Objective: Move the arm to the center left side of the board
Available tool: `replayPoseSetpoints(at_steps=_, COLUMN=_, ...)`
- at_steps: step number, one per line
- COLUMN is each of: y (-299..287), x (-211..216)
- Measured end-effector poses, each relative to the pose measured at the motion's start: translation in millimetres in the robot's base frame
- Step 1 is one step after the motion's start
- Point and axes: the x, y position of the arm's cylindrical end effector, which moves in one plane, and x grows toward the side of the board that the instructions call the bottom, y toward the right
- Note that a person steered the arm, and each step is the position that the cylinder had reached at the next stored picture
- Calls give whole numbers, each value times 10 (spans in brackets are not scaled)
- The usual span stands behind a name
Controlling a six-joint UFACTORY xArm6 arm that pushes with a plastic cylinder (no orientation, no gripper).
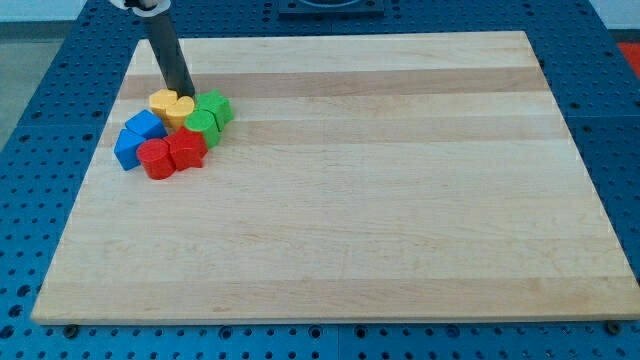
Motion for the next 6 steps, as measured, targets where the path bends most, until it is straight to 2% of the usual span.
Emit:
replayPoseSetpoints(at_steps=3, y=-74, x=-167)
replayPoseSetpoints(at_steps=5, y=-762, x=-148)
replayPoseSetpoints(at_steps=6, y=-933, x=109)
